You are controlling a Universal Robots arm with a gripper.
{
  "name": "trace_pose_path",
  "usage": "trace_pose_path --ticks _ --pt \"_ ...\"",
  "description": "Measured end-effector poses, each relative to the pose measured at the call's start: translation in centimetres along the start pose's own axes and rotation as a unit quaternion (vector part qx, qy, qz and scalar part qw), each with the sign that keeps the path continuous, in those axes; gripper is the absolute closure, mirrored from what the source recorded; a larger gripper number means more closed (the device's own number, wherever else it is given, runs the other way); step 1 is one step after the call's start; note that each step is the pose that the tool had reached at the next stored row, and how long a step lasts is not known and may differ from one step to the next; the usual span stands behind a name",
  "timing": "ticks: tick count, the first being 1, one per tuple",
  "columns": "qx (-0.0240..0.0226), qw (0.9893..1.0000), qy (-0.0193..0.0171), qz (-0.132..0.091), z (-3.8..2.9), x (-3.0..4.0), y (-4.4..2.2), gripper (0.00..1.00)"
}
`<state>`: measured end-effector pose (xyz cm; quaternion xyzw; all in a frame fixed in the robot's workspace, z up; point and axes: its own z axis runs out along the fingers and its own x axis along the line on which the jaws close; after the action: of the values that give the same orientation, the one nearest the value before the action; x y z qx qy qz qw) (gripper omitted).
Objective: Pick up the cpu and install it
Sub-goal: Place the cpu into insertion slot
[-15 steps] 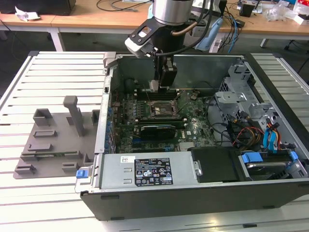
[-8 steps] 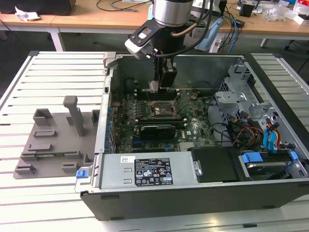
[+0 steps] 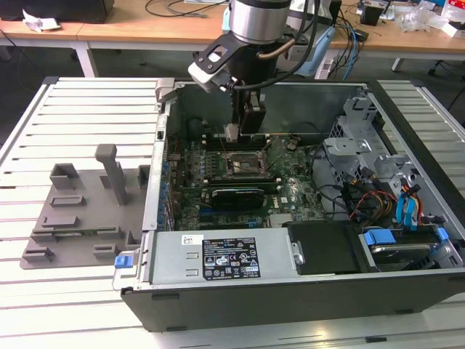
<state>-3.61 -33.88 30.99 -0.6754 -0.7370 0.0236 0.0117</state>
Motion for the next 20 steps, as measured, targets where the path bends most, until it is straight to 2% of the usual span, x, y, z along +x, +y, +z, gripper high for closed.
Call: trace_pose_path --ticks 11,20 --pt "0.0 1.0 0.0 0.0 0.39 0.01 0.02 0.45" --pt "0.0 1.0 0.0 0.0 1.02 0.02 0.05 0.45"
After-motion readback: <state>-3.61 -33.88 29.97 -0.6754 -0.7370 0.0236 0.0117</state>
